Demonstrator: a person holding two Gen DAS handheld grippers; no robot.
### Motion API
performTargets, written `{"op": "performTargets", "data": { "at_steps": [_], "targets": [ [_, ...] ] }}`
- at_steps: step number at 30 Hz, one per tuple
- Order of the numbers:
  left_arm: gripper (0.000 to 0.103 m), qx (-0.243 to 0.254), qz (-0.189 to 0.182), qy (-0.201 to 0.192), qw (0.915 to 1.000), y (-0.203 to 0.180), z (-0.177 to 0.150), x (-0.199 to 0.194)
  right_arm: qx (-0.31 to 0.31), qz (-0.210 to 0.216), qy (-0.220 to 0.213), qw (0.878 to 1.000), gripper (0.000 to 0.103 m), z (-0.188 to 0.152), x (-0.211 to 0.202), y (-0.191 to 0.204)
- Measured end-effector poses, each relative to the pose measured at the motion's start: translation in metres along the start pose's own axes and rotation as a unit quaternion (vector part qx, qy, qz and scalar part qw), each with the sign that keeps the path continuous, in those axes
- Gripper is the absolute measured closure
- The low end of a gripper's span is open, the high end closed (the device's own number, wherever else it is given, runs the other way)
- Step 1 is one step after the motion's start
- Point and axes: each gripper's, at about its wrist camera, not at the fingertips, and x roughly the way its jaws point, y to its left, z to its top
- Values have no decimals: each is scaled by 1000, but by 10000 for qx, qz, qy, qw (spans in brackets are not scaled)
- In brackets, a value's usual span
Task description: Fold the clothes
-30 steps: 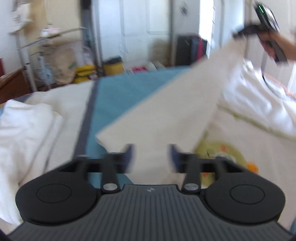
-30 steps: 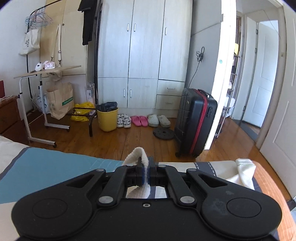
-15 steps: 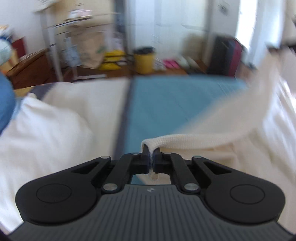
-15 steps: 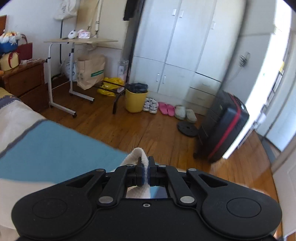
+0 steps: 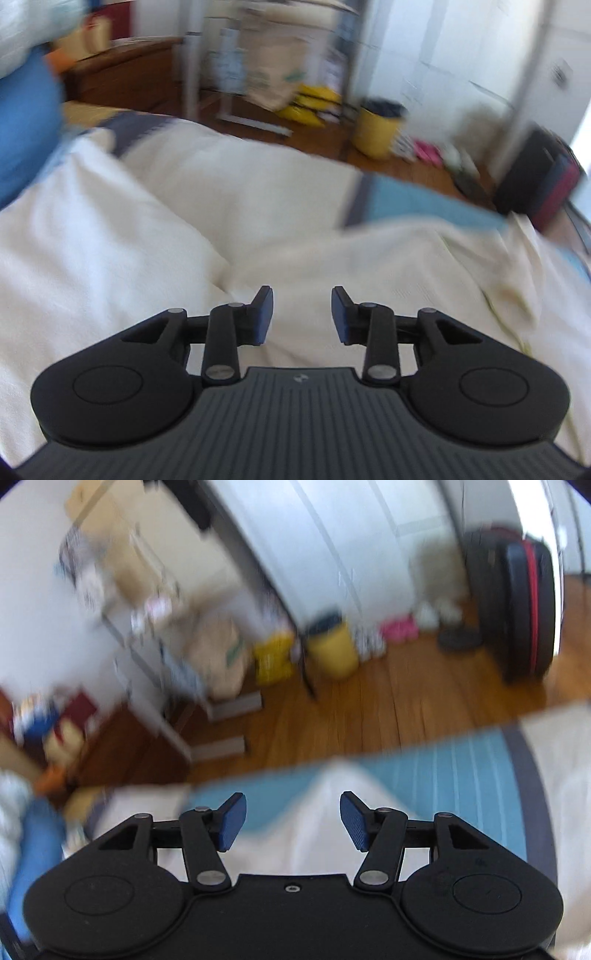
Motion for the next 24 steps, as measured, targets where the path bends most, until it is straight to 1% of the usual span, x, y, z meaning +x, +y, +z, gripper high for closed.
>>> {"op": "performTargets", "data": {
  "at_steps": [1, 2, 3, 4, 5, 7, 10, 12, 13, 14, 15, 18, 20, 21, 23, 24],
  "targets": [
    [67, 48, -147, 46, 9999, -6, -2, 0, 119, 43, 248, 9996, 41, -11, 8, -7],
    [62, 67, -303, 77, 9995, -12, -4, 0, 269, 129, 468, 9985, 41, -21, 15, -13],
    [59, 87, -460, 107, 9988, -17, -6, 0, 449, 254, 662, 9965, 41, -30, 22, -19],
    [58, 137, -571, 132, 9982, -24, -7, 1, 606, 359, 802, 9943, 41, -39, 28, -23],
    [58, 270, -545, 137, 9981, -32, -5, 3, 711, 441, 879, 9926, 41, -48, 31, -25],
    [58, 521, -411, 123, 9977, -45, -5, 3, 731, 546, 969, 9911, 41, -60, 37, -21],
    [58, 549, -478, 146, 9972, -50, -4, 12, 554, 688, 1192, 9889, 41, -63, 50, -11],
    [58, 513, -475, 229, 9973, -50, -4, 19, 450, 983, 1470, 9832, 41, -61, 65, -6],
    [58, 551, -412, 284, 9972, -50, -4, 23, 411, 1169, 1643, 9786, 41, -61, 76, -3],
    [58, 637, -344, 340, 9968, -49, -4, 29, 374, 1257, 1757, 9757, 41, -62, 85, 0],
    [58, 741, -295, 375, 9961, -49, -4, 31, 351, 1212, 1725, 9769, 40, -63, 93, 4],
    [58, 966, -187, 420, 9943, -44, -4, 37, 296, 1020, 1345, 9852, 41, -64, 113, 18],
    [58, 979, -200, 375, 9943, -38, 1, 37, 131, 1095, 1056, 9883, 82, -58, 121, 34],
    [58, 970, -218, 313, 9946, -35, 5, 38, -32, 1163, 1008, 9881, 95, -55, 126, 44],
    [58, 951, -259, 171, 9950, -32, 17, 45, -387, 1225, 909, 9875, 95, -49, 133, 66],
    [58, 947, -307, 111, 9950, -31, 24, 50, -650, 1127, 883, 9876, 95, -47, 135, 79]
  ]
}}
